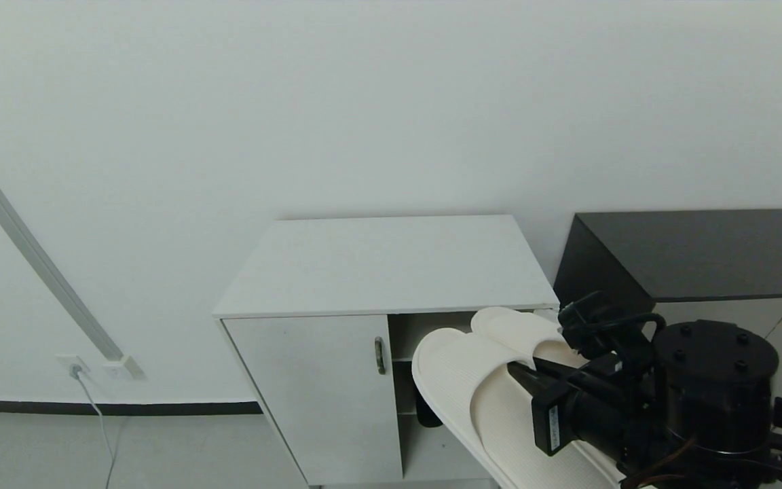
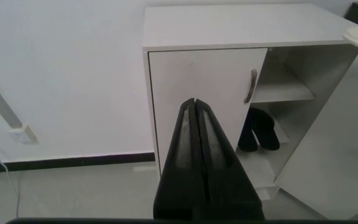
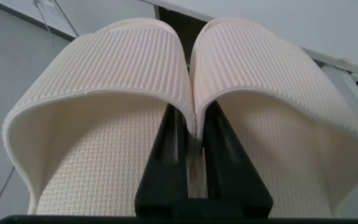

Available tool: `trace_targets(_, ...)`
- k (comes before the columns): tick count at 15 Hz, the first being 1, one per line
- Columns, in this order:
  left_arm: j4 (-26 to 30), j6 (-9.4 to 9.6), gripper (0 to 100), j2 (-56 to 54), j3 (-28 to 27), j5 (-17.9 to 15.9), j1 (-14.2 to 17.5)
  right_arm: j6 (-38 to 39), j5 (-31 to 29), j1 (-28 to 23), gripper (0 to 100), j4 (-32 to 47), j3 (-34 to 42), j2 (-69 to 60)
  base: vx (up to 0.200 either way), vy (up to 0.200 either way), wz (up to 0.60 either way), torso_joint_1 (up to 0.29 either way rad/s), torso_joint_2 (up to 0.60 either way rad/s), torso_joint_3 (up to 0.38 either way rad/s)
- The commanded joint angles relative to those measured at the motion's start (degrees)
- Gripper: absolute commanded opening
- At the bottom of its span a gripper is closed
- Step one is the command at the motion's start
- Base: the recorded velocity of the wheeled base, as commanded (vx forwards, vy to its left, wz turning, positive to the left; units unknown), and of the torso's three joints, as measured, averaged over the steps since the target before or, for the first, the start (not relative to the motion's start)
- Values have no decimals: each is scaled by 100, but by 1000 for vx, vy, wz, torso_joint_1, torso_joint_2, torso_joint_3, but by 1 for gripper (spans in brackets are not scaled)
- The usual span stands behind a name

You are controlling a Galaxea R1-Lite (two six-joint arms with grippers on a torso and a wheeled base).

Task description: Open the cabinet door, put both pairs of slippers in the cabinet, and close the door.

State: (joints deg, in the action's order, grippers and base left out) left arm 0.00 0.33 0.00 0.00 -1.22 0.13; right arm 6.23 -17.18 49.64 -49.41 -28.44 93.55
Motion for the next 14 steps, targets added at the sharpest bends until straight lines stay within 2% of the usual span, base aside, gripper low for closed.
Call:
trace_targets(1,0,2,0,0,0,-1,4,-8,4,19,0,-69,23,93,0,0,0,-149,354,198)
trace_targets(8,0,2,0,0,0,-1,4,-16,-31,19,0,-113,111,137,0,0,0,-164,378,212)
trace_targets(14,0,2,0,0,0,-1,4,-16,-31,19,0,-113,119,146,0,0,0,-222,538,309)
